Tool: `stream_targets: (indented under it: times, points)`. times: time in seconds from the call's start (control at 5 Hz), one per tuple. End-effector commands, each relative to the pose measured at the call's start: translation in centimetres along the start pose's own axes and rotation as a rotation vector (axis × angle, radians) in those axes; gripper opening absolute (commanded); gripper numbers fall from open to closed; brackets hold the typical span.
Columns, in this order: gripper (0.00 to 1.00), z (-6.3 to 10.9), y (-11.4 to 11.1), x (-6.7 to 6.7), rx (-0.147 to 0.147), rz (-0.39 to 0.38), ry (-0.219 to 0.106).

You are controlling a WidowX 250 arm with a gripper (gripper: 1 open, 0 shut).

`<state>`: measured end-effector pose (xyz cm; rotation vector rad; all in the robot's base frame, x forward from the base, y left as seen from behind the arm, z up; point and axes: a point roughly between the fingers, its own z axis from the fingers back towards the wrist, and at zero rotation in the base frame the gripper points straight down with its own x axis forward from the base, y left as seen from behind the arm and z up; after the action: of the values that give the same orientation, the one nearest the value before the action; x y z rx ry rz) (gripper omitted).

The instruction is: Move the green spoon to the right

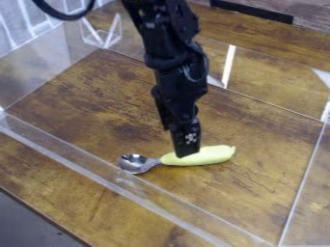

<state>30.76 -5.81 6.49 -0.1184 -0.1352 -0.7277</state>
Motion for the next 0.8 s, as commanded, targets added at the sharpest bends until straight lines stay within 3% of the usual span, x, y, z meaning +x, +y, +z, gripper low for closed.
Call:
stream_targets:
  times: [0.0,0.4,0.6]
  points:
    - [1.0,0.1,1.1,0.5,0.012,0.036,-0.045]
    - [1.0,-1.4,1.3,0.0,-0.029,-0.009,-0.043]
    - [1.0,-1.6,2.0,0.5,-0.036,0.025,-0.046]
